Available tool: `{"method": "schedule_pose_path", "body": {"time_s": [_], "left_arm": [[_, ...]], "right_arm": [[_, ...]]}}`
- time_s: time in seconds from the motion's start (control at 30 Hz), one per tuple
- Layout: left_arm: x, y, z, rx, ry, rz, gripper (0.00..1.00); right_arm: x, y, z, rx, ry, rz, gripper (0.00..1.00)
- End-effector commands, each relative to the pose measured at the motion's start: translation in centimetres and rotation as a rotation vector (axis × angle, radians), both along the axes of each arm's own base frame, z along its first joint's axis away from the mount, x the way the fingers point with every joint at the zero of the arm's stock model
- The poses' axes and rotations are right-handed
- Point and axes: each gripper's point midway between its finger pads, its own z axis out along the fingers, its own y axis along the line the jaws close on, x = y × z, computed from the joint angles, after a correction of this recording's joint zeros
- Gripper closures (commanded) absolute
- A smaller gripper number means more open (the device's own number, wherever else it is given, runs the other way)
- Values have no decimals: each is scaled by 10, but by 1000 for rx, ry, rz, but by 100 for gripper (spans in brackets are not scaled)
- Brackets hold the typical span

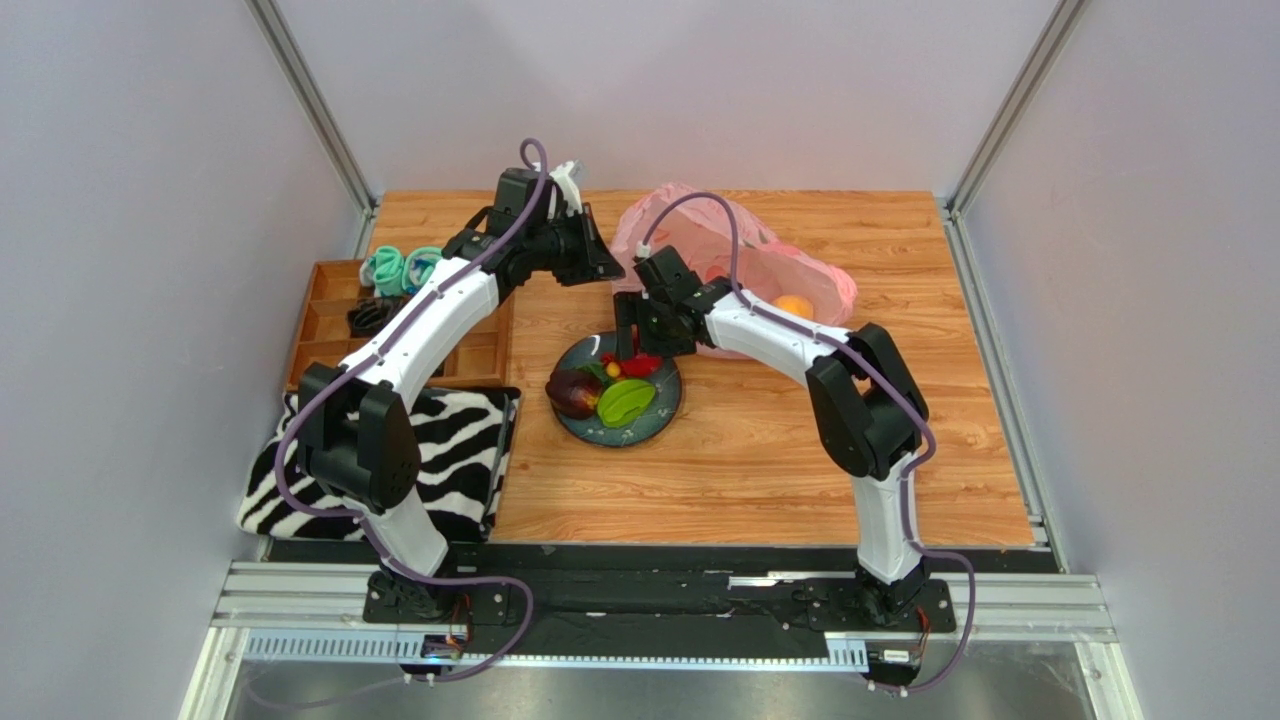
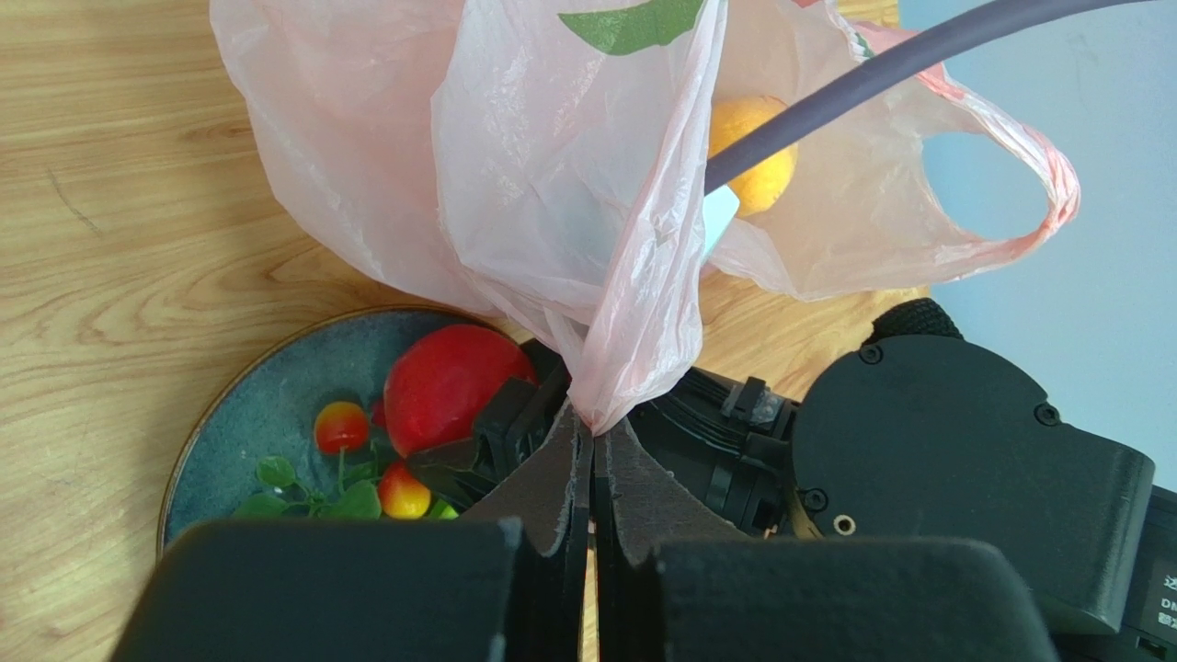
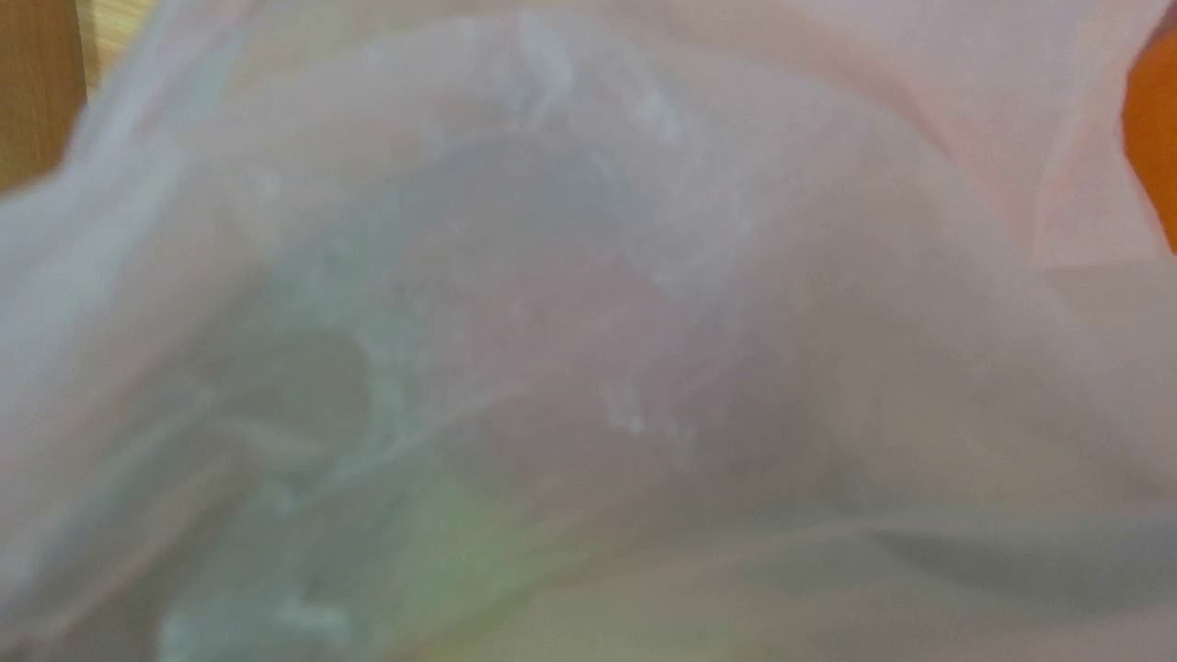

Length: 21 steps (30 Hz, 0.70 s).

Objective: Place the fruits into the plastic bag

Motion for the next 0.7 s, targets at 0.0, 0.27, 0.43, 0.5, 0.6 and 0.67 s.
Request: {"method": "schedule_pose_path", "body": {"time_s": [0.0, 0.27, 0.43, 0.5, 0.6, 0.67], "left_arm": [[3, -5, 17, -23, -52, -19, 100], [6, -5, 18, -23, -56, -17, 100], [7, -5, 14, -23, -44, -18, 100], [7, -5, 13, -21, -38, -18, 100], [6, -4, 13, -18, -37, -17, 100], [5, -3, 11, -9, -37, -17, 100]], "right_arm": [[13, 0, 48, 48, -144, 12, 49], [8, -8, 74, 48, -230, 49, 52], [-12, -1, 97, 82, -271, 165, 54], [-21, 2, 105, 80, -293, 210, 55], [-36, 2, 129, 101, -345, 248, 55], [-44, 0, 152, 151, -368, 232, 55]]}}
